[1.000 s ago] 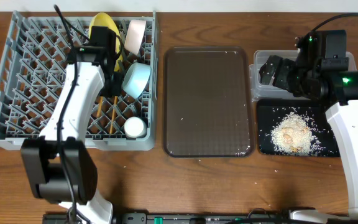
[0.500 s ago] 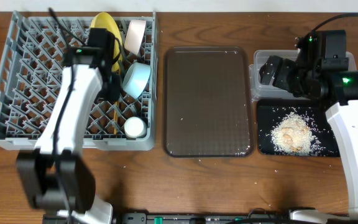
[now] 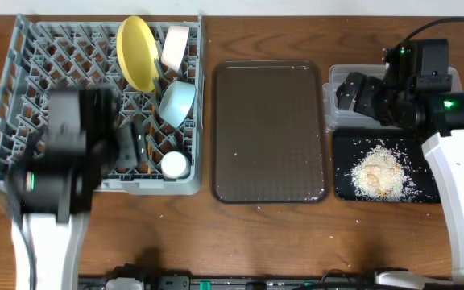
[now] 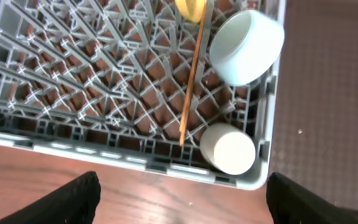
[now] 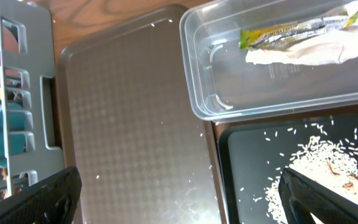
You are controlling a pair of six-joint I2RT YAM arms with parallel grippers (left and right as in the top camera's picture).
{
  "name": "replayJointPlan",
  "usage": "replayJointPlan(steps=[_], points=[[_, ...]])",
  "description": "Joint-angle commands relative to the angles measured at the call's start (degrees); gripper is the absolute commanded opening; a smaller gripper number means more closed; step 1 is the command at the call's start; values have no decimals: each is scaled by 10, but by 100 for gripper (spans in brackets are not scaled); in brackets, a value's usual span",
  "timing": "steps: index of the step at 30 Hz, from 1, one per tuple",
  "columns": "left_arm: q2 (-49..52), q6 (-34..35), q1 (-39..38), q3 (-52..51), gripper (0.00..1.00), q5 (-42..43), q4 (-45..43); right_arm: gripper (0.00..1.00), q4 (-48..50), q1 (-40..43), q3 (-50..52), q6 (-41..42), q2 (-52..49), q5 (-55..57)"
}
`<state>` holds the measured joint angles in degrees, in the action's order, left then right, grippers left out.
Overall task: Sort waste into correct bins and load items into the dishwasher
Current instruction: 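Release the chopstick and pull the left gripper back toward the front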
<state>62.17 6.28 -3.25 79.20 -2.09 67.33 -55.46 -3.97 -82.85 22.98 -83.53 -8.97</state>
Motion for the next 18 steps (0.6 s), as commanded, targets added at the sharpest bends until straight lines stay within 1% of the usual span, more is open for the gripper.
replayJointPlan(steps=[1,5,6,9,11,15,18], points=[[-89,13,2,-107,86,43,-44,99,-1,-2,-2,-3,-1,2],[-207,16,2,-253,87,146,-186,99,-1,-2,-2,-3,-1,2],[-235,27,2,-287,87,172,-230,99,-1,-2,-2,-3,-1,2],[-284,76,2,-340,87,185,-299,99,-1,-2,-2,-3,-1,2],[-299,94,2,-348,87,184,-305,99,-1,-2,-2,-3,-1,2],[-300,95,2,-348,88,184,-301,99,-1,-2,-2,-3,-1,2],[-300,90,2,-348,88,178,-278,99,-1,-2,-2,-3,-1,2]])
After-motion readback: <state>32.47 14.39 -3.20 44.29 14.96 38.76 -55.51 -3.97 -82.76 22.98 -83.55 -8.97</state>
